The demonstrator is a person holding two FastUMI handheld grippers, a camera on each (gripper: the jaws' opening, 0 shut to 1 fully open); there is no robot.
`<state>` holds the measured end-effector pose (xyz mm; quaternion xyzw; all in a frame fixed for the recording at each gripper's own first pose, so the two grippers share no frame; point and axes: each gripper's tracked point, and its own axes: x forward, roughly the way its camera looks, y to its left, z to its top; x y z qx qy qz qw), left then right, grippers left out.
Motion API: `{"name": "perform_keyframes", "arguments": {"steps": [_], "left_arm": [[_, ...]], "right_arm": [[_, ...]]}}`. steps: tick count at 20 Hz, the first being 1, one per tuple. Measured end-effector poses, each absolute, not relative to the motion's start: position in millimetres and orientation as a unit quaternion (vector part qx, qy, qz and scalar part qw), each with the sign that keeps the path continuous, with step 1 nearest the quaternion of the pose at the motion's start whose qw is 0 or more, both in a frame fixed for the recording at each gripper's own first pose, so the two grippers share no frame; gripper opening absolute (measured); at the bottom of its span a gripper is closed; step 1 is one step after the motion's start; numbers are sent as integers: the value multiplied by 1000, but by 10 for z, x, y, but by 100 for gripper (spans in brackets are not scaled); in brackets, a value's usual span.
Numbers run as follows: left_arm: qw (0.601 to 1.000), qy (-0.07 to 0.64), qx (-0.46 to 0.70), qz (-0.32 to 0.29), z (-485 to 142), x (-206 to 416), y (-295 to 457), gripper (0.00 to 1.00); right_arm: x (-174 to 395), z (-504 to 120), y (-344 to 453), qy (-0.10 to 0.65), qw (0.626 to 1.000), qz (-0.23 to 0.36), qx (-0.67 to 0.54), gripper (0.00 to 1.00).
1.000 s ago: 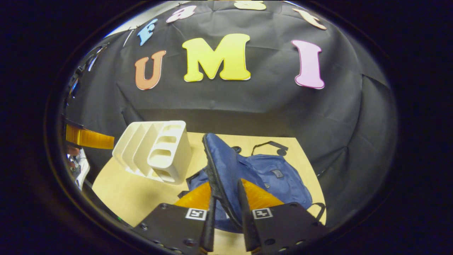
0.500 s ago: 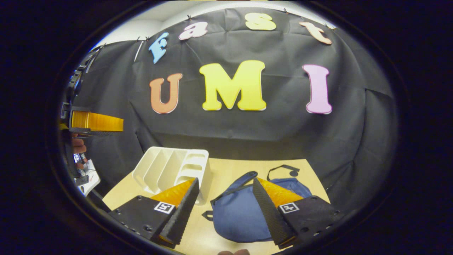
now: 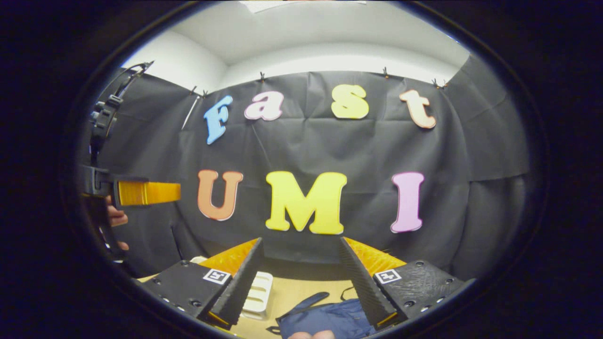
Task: Open the schoolbag, grab two books from the bookshelf and put them into the schoolbag.
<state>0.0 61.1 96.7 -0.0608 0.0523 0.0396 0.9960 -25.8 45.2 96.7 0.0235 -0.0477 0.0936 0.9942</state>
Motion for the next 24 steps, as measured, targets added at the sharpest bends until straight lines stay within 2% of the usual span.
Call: {"name": "perform_keyframes", "arguments": {"steps": [3, 4, 5, 6, 7, 8, 9, 10, 13, 14, 15, 16, 18, 24], "left_arm": [[995, 60, -73, 41, 919, -21, 583, 100], [995, 58, -75, 42, 925, -26, 583, 98], [995, 54, -72, 44, 940, -38, 594, 89], [996, 47, -63, 49, 965, -42, 621, 89], [996, 40, -52, 53, 993, -41, 650, 98], [997, 33, -41, 54, 1017, -46, 663, 89], [998, 29, -32, 54, 1039, -41, 647, 98], [998, 26, -23, 52, 1045, -47, 624, 89], [998, 16, -8, 53, 1112, -14, 604, 89], [998, 14, -6, 53, 1117, 8, 603, 98], [998, 16, -4, 55, 1117, 21, 609, 100], [998, 17, -2, 57, 1117, 24, 627, 98], [998, 14, -1, 61, 1132, 58, 634, 98], [998, 30, -15, 54, 1012, 175, 569, 98]], "right_arm": [[-268, 970, 427, -47, 995, 88, 30, 98], [-269, 955, 422, -42, 995, 87, 39, 98], [-249, 937, 408, -39, 995, 85, 45, 98], [-229, 916, 392, -37, 995, 83, 47, 98], [-212, 921, 368, -36, 995, 81, 47, 98], [-192, 939, 353, -37, 995, 80, 47, 98], [-163, 956, 351, -37, 995, 80, 46, 97], [-144, 981, 347, -39, 995, 80, 44, 95], [-76, 1044, 355, -48, 995, 81, 29, 95], [-65, 1070, 378, -50, 995, 82, 27, 94], [-56, 1089, 396, -51, 995, 83, 26, 94], [-36, 1106, 399, -53, 995, 83, 24, 93], [-2, 1129, 368, -58, 995, 79, 22, 98], [161, 1021, 251, -39, 996, 65, 38, 97]]}}
